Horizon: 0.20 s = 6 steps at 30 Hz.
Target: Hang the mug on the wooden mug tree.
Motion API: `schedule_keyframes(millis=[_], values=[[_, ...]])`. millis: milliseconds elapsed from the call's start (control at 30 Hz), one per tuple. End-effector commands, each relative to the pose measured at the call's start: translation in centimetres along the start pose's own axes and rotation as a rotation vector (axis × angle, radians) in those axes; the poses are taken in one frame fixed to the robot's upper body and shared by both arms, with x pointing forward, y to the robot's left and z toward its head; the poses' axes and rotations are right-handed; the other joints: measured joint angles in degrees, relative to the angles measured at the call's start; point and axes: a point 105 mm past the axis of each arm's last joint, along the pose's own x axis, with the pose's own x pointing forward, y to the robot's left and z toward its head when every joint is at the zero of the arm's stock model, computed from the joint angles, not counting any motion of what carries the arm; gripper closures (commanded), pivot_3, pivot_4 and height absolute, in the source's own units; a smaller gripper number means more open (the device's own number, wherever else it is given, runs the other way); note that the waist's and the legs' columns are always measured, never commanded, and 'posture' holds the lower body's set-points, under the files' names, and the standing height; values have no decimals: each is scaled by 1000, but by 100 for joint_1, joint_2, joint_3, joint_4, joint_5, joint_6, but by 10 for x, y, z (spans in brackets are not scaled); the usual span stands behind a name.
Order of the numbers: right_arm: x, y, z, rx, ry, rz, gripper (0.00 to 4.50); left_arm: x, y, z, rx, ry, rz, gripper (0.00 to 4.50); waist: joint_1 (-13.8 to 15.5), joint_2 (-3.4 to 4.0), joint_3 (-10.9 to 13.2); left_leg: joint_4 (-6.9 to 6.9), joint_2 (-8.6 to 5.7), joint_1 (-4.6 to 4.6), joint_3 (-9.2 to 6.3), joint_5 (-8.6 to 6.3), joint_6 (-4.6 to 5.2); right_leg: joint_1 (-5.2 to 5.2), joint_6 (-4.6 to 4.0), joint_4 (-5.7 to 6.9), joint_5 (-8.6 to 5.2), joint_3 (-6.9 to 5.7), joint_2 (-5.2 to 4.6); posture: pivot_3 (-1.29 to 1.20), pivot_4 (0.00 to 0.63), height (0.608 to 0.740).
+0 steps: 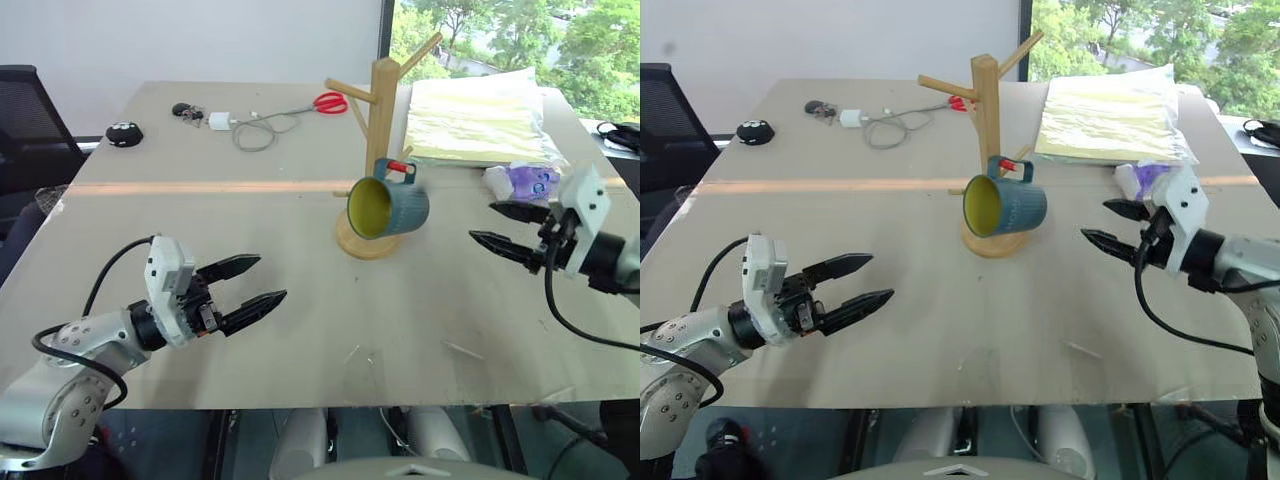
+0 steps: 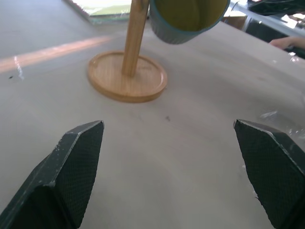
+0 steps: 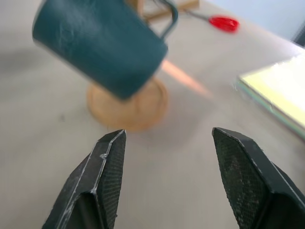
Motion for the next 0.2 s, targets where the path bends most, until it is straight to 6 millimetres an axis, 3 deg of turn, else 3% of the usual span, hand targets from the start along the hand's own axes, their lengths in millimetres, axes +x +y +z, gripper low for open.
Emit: schedule_keyframes(millis=[33,200], values=[[-16,13,-10,-17,12,-41,1645,-4,4,-5,4,19,7,0,14,0,0,0,0,-1,0,0,0,0,1,0,-1,0,0,0,150,740],[-15,22,-28,-5,38,-57,1645,1,10,-12,-10,16,29,0,-30,1,1,9,1,9,7,-2,7,2,21,3,-11,7,-1,0,150,740]])
